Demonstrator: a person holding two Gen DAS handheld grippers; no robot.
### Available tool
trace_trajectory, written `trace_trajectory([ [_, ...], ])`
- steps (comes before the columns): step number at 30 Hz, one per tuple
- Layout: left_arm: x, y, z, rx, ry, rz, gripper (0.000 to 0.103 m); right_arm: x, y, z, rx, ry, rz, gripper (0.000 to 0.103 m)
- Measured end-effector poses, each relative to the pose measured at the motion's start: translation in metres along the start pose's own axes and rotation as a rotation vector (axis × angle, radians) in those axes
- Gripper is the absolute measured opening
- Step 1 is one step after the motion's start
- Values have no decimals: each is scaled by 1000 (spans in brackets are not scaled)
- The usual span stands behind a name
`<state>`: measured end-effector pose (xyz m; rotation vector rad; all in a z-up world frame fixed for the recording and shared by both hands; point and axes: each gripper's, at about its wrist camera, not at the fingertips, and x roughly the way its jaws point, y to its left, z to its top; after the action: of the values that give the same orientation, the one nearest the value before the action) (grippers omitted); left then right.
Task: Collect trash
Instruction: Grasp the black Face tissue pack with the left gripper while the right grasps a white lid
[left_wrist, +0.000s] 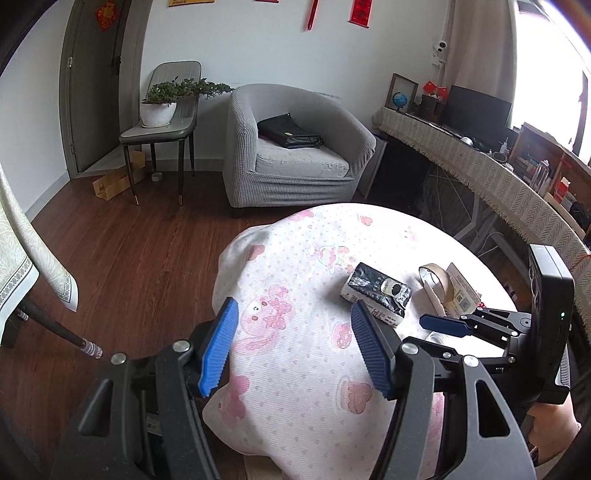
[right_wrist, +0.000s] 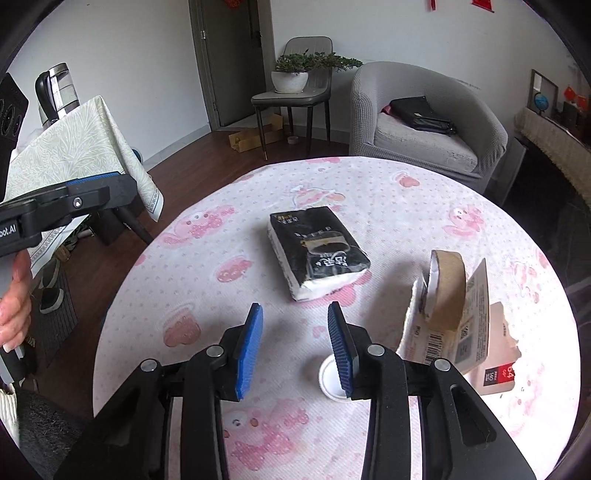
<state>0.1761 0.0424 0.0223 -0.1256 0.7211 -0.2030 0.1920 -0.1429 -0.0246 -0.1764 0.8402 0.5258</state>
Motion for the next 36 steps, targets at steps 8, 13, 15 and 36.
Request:
trace_trajectory([
  [8, 10, -24, 4, 36, -8, -44, 75, -6, -22, -12, 16, 16, -27, 32],
  [13, 23, -38, 4, 90, -2, -75, 83, -7, -30, -20, 25, 26, -21, 31],
  [15, 30, -42, 1, 119, 18, -90, 86, -8, -30, -20, 24, 26, -21, 31],
  [36, 105, -74, -1, 400, 165, -184, 94, -54, -66, -23, 155, -82, 190, 30],
])
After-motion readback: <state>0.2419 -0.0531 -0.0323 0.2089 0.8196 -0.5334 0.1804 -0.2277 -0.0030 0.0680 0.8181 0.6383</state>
